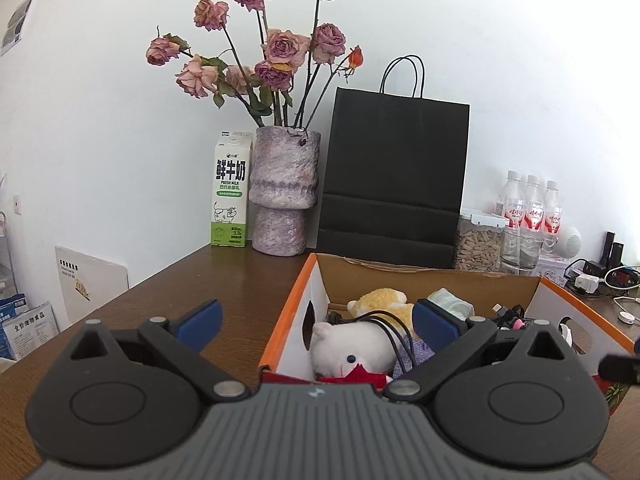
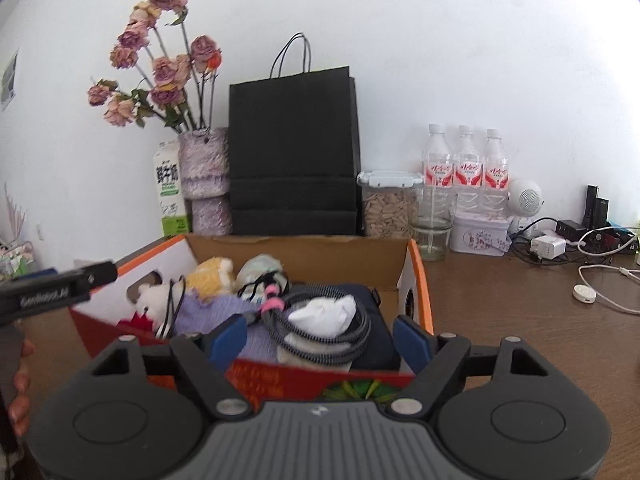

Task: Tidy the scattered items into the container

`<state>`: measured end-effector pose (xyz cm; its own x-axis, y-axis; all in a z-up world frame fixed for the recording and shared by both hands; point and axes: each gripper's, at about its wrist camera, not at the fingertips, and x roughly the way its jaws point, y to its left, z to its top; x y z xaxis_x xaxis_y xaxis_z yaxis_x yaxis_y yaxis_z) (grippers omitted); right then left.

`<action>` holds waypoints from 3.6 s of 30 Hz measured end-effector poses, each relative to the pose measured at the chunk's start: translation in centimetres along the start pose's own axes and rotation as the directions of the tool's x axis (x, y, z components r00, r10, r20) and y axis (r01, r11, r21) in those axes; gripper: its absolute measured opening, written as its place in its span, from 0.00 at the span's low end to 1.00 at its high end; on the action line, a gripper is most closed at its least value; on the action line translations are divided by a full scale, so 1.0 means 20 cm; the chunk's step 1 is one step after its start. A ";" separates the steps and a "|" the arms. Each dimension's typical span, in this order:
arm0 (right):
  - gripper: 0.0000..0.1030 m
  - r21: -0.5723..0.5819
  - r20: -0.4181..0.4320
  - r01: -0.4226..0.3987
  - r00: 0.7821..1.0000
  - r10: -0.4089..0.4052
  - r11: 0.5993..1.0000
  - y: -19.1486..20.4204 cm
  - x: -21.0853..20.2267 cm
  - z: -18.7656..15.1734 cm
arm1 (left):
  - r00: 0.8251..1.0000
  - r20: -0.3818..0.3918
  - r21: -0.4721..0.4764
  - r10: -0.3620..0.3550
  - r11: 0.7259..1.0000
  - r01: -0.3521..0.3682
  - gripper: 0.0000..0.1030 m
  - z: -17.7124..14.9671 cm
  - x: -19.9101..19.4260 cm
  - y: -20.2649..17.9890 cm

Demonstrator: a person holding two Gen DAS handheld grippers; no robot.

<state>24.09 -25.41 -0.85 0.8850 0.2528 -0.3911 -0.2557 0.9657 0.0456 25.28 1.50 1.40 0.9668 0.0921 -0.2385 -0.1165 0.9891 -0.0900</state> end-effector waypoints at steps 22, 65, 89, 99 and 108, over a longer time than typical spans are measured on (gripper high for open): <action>0.10 -0.003 -0.009 0.004 1.000 -0.004 1.000 0.08 -0.12 0.07 | 1.000 -0.015 -0.042 0.014 0.999 -0.015 1.00 -0.03 -0.12 0.12; 1.00 0.072 0.089 0.079 0.992 -0.086 0.994 0.03 0.17 0.08 | 0.997 -0.062 -0.003 0.041 0.999 -0.042 1.00 -0.02 0.04 0.02; 0.89 -0.053 -0.205 -0.056 0.978 0.045 0.997 0.40 0.11 -0.13 | 0.973 -0.232 -0.027 0.003 1.000 -0.009 1.00 -0.12 -0.11 0.29; 0.38 -0.025 -0.233 -0.063 0.971 0.055 0.998 0.41 0.19 -0.14 | 0.952 -0.303 -0.067 -0.034 0.998 0.014 1.00 -0.15 -0.07 0.31; 0.38 0.037 -0.213 -0.027 0.976 0.034 0.999 0.27 0.13 -0.15 | 0.947 -0.321 -0.039 -0.025 0.999 0.013 1.00 -0.16 -0.06 0.24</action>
<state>23.90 -19.78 -4.47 0.7724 0.2669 -0.5763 -0.2645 0.9602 0.0902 22.84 5.69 -1.81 0.8449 0.0256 -0.5344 -0.1123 0.9851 -0.1304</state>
